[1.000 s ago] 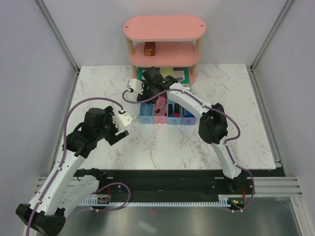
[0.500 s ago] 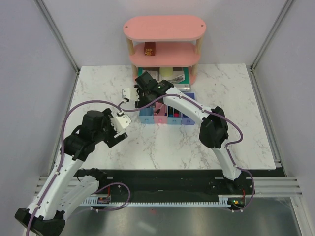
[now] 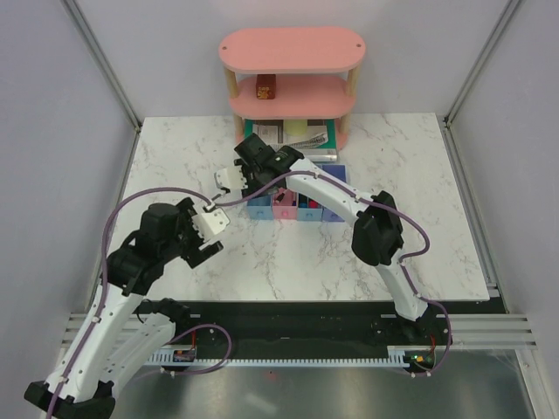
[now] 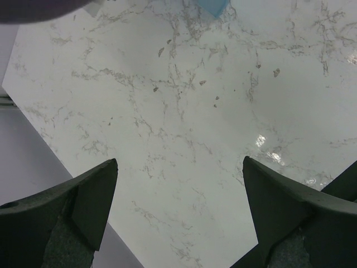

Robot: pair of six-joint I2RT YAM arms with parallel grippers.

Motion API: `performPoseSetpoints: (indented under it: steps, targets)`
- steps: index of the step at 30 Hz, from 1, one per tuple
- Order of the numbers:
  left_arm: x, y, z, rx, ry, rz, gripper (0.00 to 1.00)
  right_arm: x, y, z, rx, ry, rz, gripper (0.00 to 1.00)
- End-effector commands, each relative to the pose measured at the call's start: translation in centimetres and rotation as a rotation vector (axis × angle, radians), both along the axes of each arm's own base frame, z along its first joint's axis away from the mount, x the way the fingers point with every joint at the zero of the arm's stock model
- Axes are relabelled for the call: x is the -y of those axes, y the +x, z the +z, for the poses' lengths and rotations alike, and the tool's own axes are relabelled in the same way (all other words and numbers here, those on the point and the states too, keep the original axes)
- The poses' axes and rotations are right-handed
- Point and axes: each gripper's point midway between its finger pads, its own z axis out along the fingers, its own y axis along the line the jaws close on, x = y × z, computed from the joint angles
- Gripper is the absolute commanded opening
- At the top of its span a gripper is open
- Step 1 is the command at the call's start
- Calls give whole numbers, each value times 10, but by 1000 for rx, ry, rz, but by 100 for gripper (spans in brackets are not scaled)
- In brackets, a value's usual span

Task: Sort the stationery into containers
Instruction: Place the stationery in the storage box.

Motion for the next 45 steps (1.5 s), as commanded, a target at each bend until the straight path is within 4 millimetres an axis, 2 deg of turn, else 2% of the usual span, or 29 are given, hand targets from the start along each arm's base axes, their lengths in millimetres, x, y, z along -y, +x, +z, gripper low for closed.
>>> performPoseSetpoints:
  steps: [1, 8, 18, 22, 26, 30, 31, 33, 34, 37, 40, 45]
  targets:
    - [0, 0, 23, 84, -74, 36, 100, -4, -3, -8, 26, -78, 62, 17]
    - [-3, -7, 37, 126, -103, 50, 100, -5, -6, -35, -8, -139, 96, 17]
    - [-3, -12, 31, 115, -114, 49, 100, -8, 1, -46, 0, -167, 98, 20]
    - [-3, -12, 30, 111, -115, 47, 100, -9, 5, -48, 14, -166, 84, 36]
    - [-2, -12, 30, 112, -117, 40, 100, -12, 9, -45, 28, -144, 71, 41]
    - [-1, -13, 30, 111, -119, 40, 100, -13, 12, -46, 43, -141, 57, 53]
    - [-1, -12, 31, 111, -118, 42, 100, -13, 13, -45, 51, -140, 53, 64]
    - [-1, -13, 29, 107, -120, 39, 100, -13, 16, -43, 66, -133, 44, 73]
    - [0, -13, 29, 104, -122, 40, 100, -15, 19, -41, 82, -116, 30, 80]
    - [0, -13, 29, 102, -126, 40, 100, -17, 26, -34, 118, -91, 6, 90]
    - [0, -13, 28, 101, -124, 39, 100, -17, 29, -30, 136, -73, -17, 95]
    - [1, -13, 30, 99, -135, 41, 100, -14, 37, -17, 183, -52, -61, 96]
